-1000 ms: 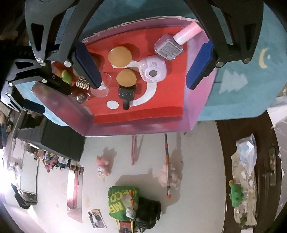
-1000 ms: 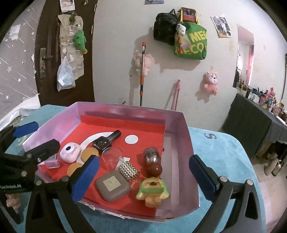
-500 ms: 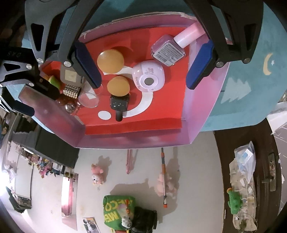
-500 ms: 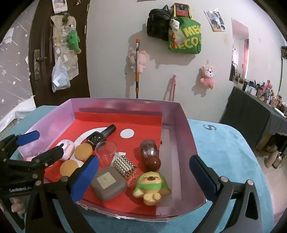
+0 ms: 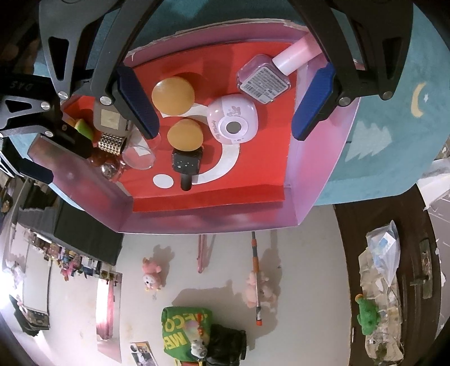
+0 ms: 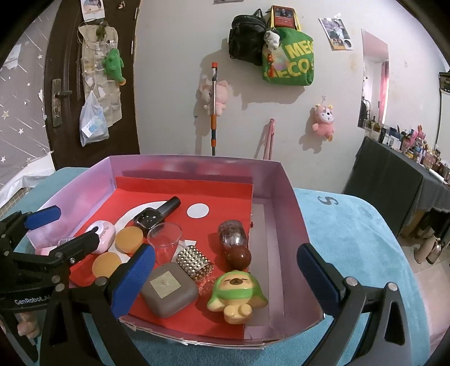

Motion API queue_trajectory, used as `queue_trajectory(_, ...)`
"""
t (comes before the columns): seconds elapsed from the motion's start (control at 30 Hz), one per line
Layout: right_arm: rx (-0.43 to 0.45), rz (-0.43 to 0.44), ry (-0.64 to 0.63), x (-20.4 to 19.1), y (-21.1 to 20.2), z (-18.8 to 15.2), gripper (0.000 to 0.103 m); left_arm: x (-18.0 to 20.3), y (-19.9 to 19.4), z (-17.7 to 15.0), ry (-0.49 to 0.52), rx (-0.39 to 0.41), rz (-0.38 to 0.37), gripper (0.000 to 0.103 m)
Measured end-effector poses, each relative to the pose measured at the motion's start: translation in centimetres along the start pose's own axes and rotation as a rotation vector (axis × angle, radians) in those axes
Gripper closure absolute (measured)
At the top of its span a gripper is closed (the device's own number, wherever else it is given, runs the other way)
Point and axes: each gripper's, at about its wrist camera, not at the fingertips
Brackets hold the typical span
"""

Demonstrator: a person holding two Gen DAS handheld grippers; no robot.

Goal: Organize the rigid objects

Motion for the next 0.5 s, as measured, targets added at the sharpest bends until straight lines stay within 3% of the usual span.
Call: queue_trajectory(0.5, -0.001, -0.001, 0.000, 0.06, 0.02, -0.01, 0.000, -0.18, -0.03, 0.27, -0.010, 0.000, 0.004, 0.007)
Point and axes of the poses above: each gripper's, at about its wrist camera, not at the fingertips, and y roughly the way its jaws point, x to its right, z to its top, and after that the axes turned 3 degrees about x, right-handed
